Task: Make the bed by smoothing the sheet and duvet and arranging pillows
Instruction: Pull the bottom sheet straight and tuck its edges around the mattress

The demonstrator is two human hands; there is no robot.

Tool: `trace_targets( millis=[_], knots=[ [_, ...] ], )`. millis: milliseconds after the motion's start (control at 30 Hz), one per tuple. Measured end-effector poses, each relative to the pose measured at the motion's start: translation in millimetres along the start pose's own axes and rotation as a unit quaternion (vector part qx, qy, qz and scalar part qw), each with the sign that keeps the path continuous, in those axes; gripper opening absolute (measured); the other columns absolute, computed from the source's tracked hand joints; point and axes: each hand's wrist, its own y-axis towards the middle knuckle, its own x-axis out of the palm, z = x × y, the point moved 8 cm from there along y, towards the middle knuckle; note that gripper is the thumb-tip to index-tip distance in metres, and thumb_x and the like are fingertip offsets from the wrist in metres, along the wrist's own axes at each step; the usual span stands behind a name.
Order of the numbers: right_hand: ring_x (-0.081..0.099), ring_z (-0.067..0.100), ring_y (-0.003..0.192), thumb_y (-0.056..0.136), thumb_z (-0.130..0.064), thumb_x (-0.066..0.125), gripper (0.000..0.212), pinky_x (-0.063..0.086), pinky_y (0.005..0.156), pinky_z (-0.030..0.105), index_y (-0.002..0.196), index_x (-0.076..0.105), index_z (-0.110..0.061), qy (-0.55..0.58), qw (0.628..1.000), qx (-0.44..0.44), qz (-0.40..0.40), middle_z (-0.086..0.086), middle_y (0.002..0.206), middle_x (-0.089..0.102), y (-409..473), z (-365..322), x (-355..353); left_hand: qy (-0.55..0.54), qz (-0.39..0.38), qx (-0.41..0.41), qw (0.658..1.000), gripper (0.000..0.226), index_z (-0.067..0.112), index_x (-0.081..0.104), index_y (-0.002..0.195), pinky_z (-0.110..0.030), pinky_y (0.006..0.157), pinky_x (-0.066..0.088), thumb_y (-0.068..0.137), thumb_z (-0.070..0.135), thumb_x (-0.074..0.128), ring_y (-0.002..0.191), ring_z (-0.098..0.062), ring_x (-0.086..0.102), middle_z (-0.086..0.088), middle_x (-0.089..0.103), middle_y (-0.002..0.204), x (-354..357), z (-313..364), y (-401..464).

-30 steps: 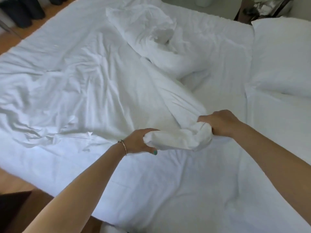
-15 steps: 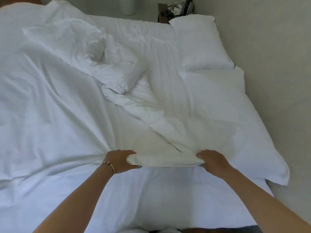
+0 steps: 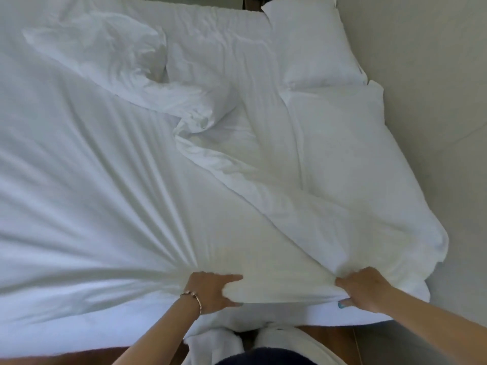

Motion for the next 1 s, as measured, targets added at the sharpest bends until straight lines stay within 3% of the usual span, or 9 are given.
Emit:
trace_targets(
  millis=[100, 167, 267, 400, 533, 700, 800, 900, 1000],
  knots=[
    [0.049, 0.02, 0.117, 0.075, -0.075, 0.055, 0.078, 0.034, 0.093, 0.033, 0.138, 0.041, -0.032, 0.054, 0.995, 0.001, -0.088, -0.004, 0.128, 0.052, 35, 11, -5, 0.009, -0.158, -0.054, 0.986, 0.102, 0.042, -0.007, 0.151, -0.039, 0.101, 0.041, 0.077, 0.067, 0.059, 0.13, -0.024, 0.045, 0.0, 0.039, 0.145, 29, -19, 26],
    [0.043, 0.017, 0.126, 0.068, -0.079, 0.059, 0.086, 0.033, 0.101, 0.032, 0.141, 0.04, -0.037, 0.102, 0.994, 0.003, 0.027, -0.007, 0.138, 0.047, 57, 33, -57, -0.056, -0.167, -0.073, 0.982, 0.102, 0.035, -0.003, 0.153, -0.042, 0.111, 0.032, 0.079, 0.066, 0.06, 0.141, -0.024, 0.031, 0.0, 0.022, 0.155, 11, -21, 51],
    [0.03, 0.022, 0.137, 0.065, -0.08, 0.06, 0.103, 0.028, 0.108, 0.038, 0.149, 0.019, -0.039, 0.149, 0.96, 0.033, 0.234, -0.002, 0.149, 0.033, 79, 55, -142, -0.19, 0.015, -0.108, 0.976, 0.083, 0.023, 0.02, 0.153, -0.039, 0.114, 0.029, 0.088, 0.062, 0.052, 0.141, -0.026, 0.031, -0.009, 0.025, 0.155, -65, -30, 103],
    [0.006, 0.031, 0.148, 0.054, -0.087, 0.058, 0.13, 0.002, 0.116, 0.055, 0.145, -0.024, -0.043, 0.196, 0.955, 0.087, 0.206, 0.011, 0.159, 0.013, 124, 47, -171, -0.385, 0.197, -0.157, 0.888, 0.092, 0.026, 0.007, 0.154, -0.043, 0.109, 0.034, 0.086, 0.055, 0.061, 0.134, -0.037, 0.038, -0.02, 0.027, 0.15, -156, -38, 153],
    [0.049, 0.027, 0.127, 0.062, -0.077, 0.065, 0.135, 0.007, 0.118, 0.05, 0.14, -0.038, -0.036, 0.248, 0.946, 0.104, 0.181, 0.01, 0.121, 0.06, 152, 46, -162, -0.545, 0.218, -0.263, 0.766, 0.115, 0.041, -0.012, 0.149, -0.057, 0.108, 0.031, 0.072, 0.062, 0.071, 0.135, -0.046, 0.03, -0.02, 0.011, 0.155, -182, -48, 197],
    [0.06, 0.027, 0.076, 0.092, -0.023, 0.056, 0.091, 0.052, 0.078, 0.038, 0.144, -0.012, -0.054, 0.411, 0.89, 0.012, 0.2, 0.003, 0.074, 0.052, 133, 44, -150, -0.606, 0.223, -0.404, 0.648, 0.127, 0.038, -0.02, 0.148, -0.057, 0.11, 0.027, 0.069, 0.041, 0.079, 0.139, -0.048, 0.022, -0.013, -0.011, 0.159, -172, -73, 211],
    [0.062, 0.026, 0.082, 0.084, -0.019, 0.054, 0.082, 0.052, 0.076, 0.036, 0.133, 0.011, -0.069, 0.435, 0.855, 0.051, 0.279, 0.006, 0.088, 0.064, 94, 95, -138, -0.72, 0.22, -0.326, 0.572, 0.129, 0.032, -0.023, 0.148, -0.047, 0.101, 0.043, 0.062, 0.032, 0.072, 0.118, -0.034, 0.05, -0.01, 0.033, 0.145, -175, -54, 232],
    [0.064, 0.018, 0.084, 0.082, -0.031, 0.062, 0.073, 0.052, 0.074, 0.03, 0.125, 0.021, -0.074, 0.453, 0.826, 0.141, 0.306, -0.006, 0.097, 0.069, 44, 161, -89, -0.733, 0.214, -0.138, 0.631, 0.113, 0.029, -0.028, 0.146, -0.032, 0.071, 0.049, 0.079, 0.004, 0.059, 0.076, -0.022, 0.054, -0.01, 0.055, 0.101, -221, 36, 262],
    [0.059, 0.01, 0.101, 0.081, -0.046, 0.071, 0.053, 0.049, 0.083, 0.025, 0.113, 0.038, -0.071, 0.577, 0.721, 0.178, 0.341, -0.027, 0.108, 0.06, -7, 198, -41, -0.726, 0.188, -0.005, 0.662, 0.111, 0.036, -0.026, 0.145, -0.026, 0.061, 0.046, 0.077, 0.002, 0.055, 0.067, -0.018, 0.05, -0.006, 0.054, 0.088, -278, 160, 279]
  ],
)
